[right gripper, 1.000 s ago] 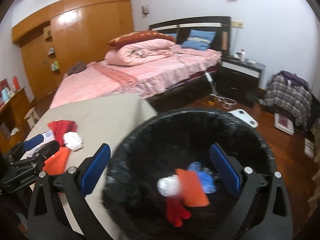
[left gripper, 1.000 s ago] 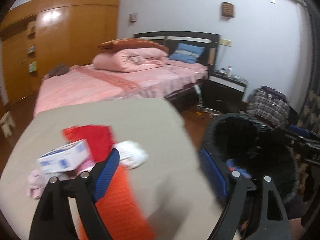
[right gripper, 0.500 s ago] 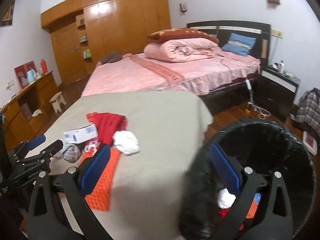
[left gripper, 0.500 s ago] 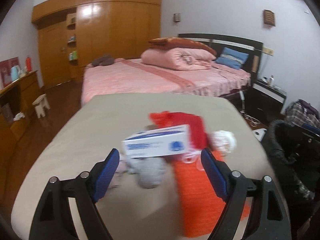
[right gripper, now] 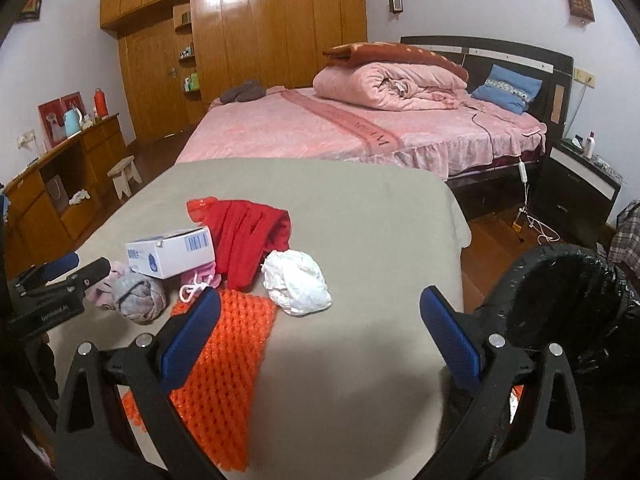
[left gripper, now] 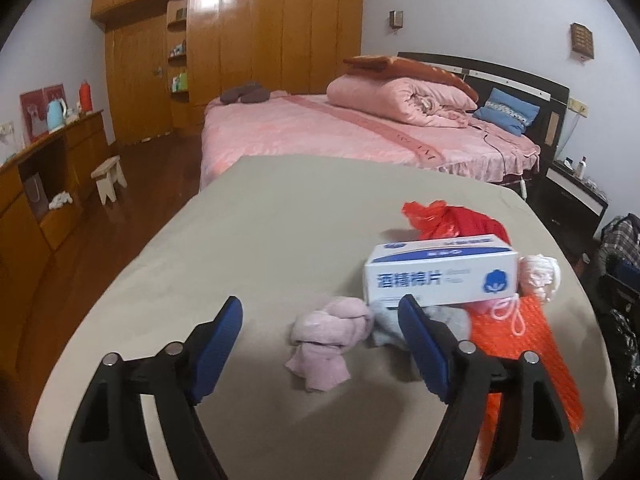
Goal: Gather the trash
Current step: 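Grasp the pink cloth with the left tool while the right tool grasps the white tissue ball, then carry the pink cloth and white tissue ball over the bin and release both, then move the left tool to the grey sock and close on it, then hold the grey sock in the left tool while the right tool grasps the white alcohol-pad box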
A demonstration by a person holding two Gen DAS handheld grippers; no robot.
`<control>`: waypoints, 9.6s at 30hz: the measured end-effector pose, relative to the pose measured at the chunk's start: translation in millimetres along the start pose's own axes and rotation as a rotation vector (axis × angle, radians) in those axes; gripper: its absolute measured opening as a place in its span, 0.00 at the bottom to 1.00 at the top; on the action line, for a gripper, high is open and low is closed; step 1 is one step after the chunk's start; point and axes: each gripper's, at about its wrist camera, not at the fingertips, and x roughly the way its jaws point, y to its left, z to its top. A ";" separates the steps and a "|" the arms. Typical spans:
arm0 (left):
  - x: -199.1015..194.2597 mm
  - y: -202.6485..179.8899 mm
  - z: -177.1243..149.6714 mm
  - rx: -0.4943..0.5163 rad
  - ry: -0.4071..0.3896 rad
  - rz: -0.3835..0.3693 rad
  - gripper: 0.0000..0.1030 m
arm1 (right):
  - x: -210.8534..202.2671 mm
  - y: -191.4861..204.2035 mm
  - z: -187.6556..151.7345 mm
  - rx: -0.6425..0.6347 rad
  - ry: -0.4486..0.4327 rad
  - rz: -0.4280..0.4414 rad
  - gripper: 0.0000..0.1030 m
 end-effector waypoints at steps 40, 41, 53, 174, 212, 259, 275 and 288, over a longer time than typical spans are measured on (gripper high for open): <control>1.4 4.3 -5.5 -0.061 0.019 -0.024 0.34 | 72.3 10.6 -4.2 -0.017 0.176 0.056 0.27; -0.9 2.6 -5.0 -0.058 0.015 -0.025 0.34 | 71.0 10.3 -4.1 -0.011 0.174 0.061 0.26; -32.7 -28.6 7.2 -0.013 -0.040 -0.074 0.34 | 26.8 -0.6 5.6 0.013 0.094 0.067 0.25; -42.2 -62.0 -1.0 0.078 -0.041 -0.082 0.89 | -59.3 -49.9 -14.9 0.082 -0.051 -0.084 0.95; -10.8 -25.6 -15.9 0.034 0.115 -0.099 0.37 | -12.1 -7.0 -8.4 0.012 -0.001 -0.029 0.95; -7.4 64.4 -12.5 -0.090 0.056 0.078 0.37 | 39.6 114.8 4.1 -0.157 0.075 0.216 0.94; -10.2 71.6 -15.1 -0.093 0.052 0.097 0.37 | 55.0 136.3 2.4 -0.146 0.200 0.365 0.52; -14.7 82.3 -19.4 -0.111 0.048 0.119 0.37 | 61.9 156.3 4.3 -0.174 0.184 0.301 0.71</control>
